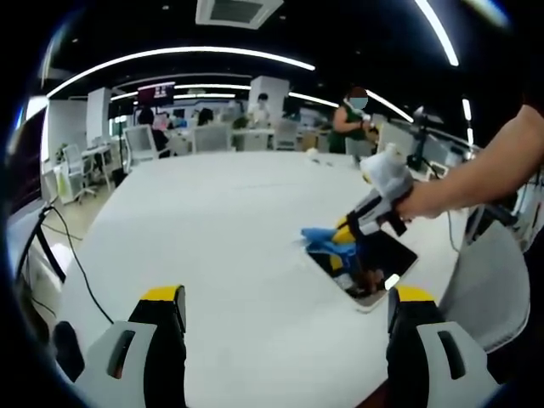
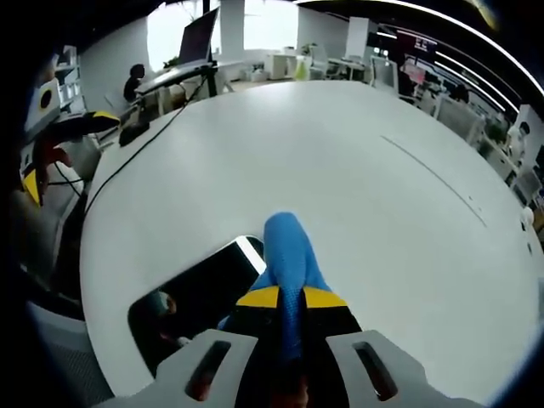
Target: Wipe the mirror surface with the cleaning cloth until all visible marks leave the cleaned area.
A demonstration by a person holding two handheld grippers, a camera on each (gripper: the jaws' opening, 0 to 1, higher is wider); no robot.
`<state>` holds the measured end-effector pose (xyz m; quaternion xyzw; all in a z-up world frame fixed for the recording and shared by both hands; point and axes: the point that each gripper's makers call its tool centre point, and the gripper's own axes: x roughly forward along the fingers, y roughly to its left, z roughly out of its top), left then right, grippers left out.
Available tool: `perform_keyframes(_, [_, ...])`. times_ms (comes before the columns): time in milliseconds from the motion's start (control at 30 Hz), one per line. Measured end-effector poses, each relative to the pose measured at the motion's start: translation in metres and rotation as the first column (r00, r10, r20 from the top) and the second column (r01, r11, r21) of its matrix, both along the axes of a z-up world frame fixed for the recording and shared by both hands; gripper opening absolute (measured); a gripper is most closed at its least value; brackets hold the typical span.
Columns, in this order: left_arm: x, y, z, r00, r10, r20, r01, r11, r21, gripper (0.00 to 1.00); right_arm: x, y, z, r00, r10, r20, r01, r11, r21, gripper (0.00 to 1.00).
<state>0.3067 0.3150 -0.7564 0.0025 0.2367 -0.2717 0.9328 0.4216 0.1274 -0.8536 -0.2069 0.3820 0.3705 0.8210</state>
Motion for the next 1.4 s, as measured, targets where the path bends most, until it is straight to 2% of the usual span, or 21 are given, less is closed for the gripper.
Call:
perform_keyframes(200, [0.001, 0.0, 0.001, 1.0, 0.007, 0.003, -0.007, 1.0, -0.012, 1.0, -0.001, 0.0, 0.0, 1.0, -0.005, 0.003, 0.005, 1.0, -0.001, 0.03])
perform_keyframes(267, [0.003, 0.0, 0.009, 0.999, 0.033, 0.018, -0.031, 0.997, -0.065, 1.0, -0.001, 0.0, 0.0, 1.0, -0.006, 0.008, 0.006, 1.0, -0.003, 0.03])
perform_keyframes(300, [0.003, 0.001, 0.01, 0.999, 0.039, 0.019, -0.037, 0.997, -0.072, 1.0, -0.001, 0.0, 0.0, 1.0, -0.008, 0.01, 0.008, 1.0, -0.002, 0.03])
perform_keyframes(600, [0.003, 0.001, 0.015, 0.999, 0.04, 0.023, -0.038, 0.997, -0.068, 1.0, -0.001, -0.001, 0.0, 0.999, -0.03, 0.015, 0.03, 1.0, -0.001, 0.03])
perform_keyframes(1133, [0.002, -0.005, 0.021, 0.999, 0.026, 0.024, -0.024, 0.998, -0.059, 1.0, -0.018, -0.002, -0.001, 0.997, -0.075, 0.033, 0.076, 0.997, -0.025, 0.03])
perform_keyframes(1400, [0.003, -0.007, 0.024, 0.999, 0.015, 0.03, -0.014, 0.999, -0.053, 1.0, -0.025, -0.003, -0.001, 0.995, -0.1, 0.022, 0.1, 0.995, -0.028, 0.03])
